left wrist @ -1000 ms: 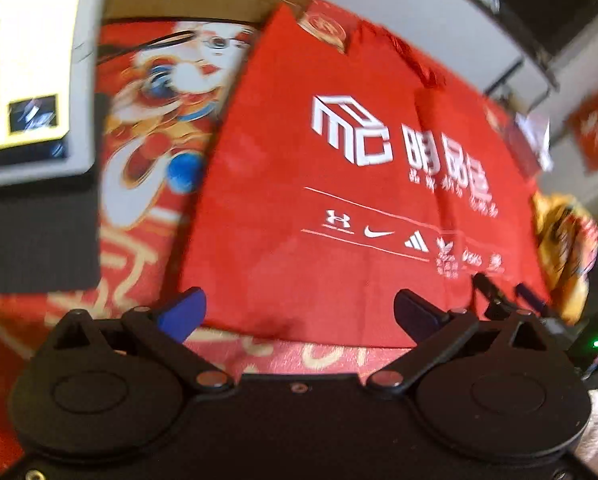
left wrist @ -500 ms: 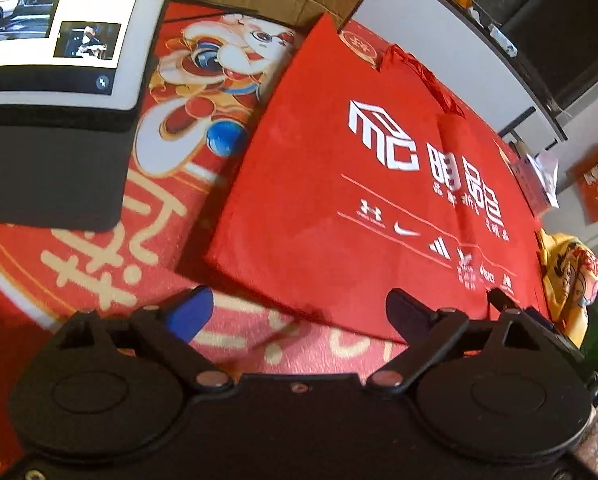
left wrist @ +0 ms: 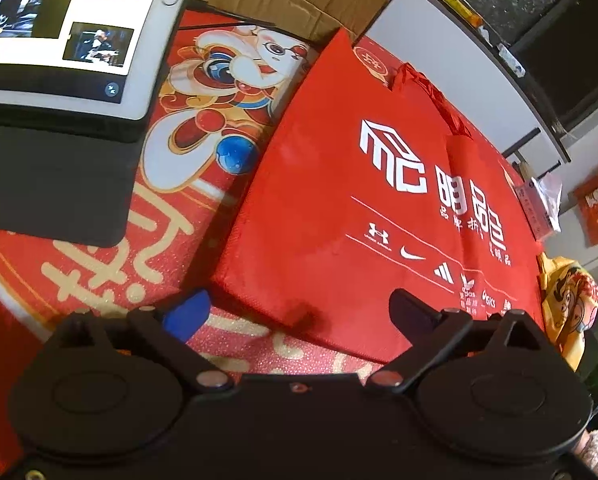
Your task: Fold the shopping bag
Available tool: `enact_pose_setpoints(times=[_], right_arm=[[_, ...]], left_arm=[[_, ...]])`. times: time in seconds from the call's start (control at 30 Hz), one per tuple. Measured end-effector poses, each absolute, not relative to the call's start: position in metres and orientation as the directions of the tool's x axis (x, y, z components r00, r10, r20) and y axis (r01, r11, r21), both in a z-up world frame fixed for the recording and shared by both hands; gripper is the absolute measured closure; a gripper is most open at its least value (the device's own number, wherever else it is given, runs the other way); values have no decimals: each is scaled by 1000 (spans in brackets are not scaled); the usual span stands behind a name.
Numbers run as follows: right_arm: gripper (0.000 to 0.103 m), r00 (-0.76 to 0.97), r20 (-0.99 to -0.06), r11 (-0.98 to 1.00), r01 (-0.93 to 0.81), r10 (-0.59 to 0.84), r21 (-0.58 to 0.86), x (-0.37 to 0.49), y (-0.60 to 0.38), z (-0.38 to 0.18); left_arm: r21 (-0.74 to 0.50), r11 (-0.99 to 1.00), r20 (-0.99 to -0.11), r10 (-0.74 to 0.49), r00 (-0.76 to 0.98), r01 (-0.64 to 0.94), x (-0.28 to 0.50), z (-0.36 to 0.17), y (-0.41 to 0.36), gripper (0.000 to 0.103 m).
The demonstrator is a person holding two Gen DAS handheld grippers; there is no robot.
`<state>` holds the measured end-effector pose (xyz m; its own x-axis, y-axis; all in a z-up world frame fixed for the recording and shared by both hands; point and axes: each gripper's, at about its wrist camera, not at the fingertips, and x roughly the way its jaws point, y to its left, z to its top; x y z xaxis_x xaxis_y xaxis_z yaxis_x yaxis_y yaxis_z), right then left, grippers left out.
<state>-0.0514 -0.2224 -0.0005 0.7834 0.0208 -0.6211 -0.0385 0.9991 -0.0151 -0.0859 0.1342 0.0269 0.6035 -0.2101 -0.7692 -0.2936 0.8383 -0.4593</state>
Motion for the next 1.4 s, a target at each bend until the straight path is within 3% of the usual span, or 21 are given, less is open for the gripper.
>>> enact_pose_setpoints(times=[0.07,0.17,0.33,0.5,0.7,0.83,0.97,1.3,1.4], right_arm=[[1,783,-621,999,-39,21,-15,-51,-222,0],[1,783,-621,999,-38,21,-15,-51,-222,0],[1,784,-621,999,-38,21,-15,-52,-223,-1],[1,784,-621,999,-38,21,-15,-52,-223,-1],[1,784,-621,999,-37,20,-15,-52,-222,0],[1,784,-621,999,-37,20,-15,-52,-222,-1],[1,784,-621,999,-37,20,-15,-52,-222,-1],[1,776,-629,998,-61,44,-5,-52,-226,1],[1,761,-636,991,-74,129,112,-54,-242,14]], left_arm=[[-428,851,-775,-173,608,-305,-85,27,136,8],[-435,855,-778,-198,596,-283,-78,27,137,1],[-460,853,-767,-242,594,-247,-71,25,135,1],[-608,757,-698,-367,615,-239,-71,19,142,3],[-594,783,-689,-378,618,-184,-63,18,123,2],[-641,759,-649,-459,607,-111,-48,15,106,7],[-639,768,-626,-489,608,-40,-37,17,84,5],[-566,821,-704,-432,563,-78,-24,20,84,1],[-544,834,-729,-414,545,-94,-22,22,83,1]])
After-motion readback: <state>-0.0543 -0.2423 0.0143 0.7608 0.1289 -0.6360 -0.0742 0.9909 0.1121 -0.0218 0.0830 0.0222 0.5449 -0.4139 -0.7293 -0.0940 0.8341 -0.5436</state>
